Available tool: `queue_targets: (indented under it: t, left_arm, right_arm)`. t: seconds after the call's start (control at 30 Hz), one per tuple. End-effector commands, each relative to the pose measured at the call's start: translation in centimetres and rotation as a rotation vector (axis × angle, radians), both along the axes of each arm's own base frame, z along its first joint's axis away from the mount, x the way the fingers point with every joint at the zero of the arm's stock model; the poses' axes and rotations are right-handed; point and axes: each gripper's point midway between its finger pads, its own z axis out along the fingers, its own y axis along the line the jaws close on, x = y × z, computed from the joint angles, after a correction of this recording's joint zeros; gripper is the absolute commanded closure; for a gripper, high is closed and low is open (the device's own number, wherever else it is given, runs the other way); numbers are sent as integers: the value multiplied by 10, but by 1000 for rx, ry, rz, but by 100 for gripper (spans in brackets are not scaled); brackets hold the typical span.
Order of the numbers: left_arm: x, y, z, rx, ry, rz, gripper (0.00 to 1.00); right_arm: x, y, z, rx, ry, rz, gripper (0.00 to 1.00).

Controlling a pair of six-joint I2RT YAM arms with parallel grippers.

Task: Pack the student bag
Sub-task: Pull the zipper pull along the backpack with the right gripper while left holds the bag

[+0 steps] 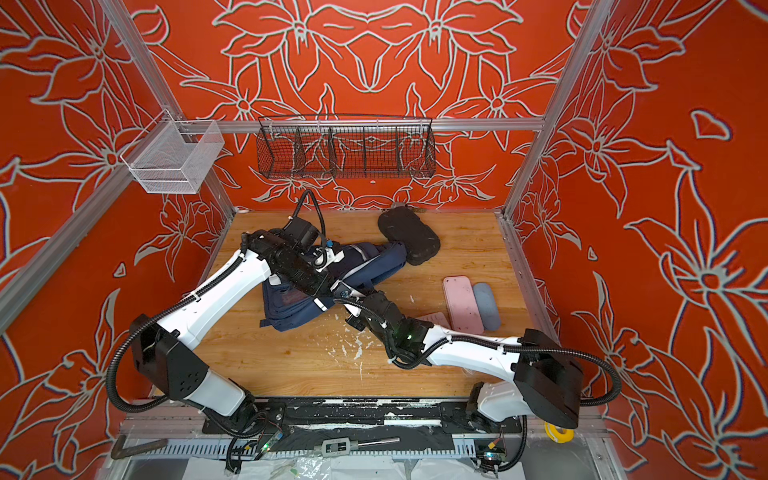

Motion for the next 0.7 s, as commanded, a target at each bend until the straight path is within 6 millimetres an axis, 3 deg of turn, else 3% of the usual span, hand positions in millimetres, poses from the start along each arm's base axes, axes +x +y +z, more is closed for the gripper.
queue_targets:
  t: [0.0, 0.17, 0.4, 0.67]
  left_arm:
    - [-8, -15, 17, -86, -13, -62, 100]
    - [-9, -18, 21, -95, -12, -73, 100]
    - [-12, -29, 19, -128, 33, -91, 100]
    - [-14, -25, 21, -115, 31, -86, 100]
  right_arm:
    - [8, 6, 15, -10, -57, -21, 80]
    - [12, 12, 9, -48, -46, -21, 78]
    - [11, 20, 11, -48, -84, 8, 63]
    - [31, -2, 18, -72, -112, -180, 83]
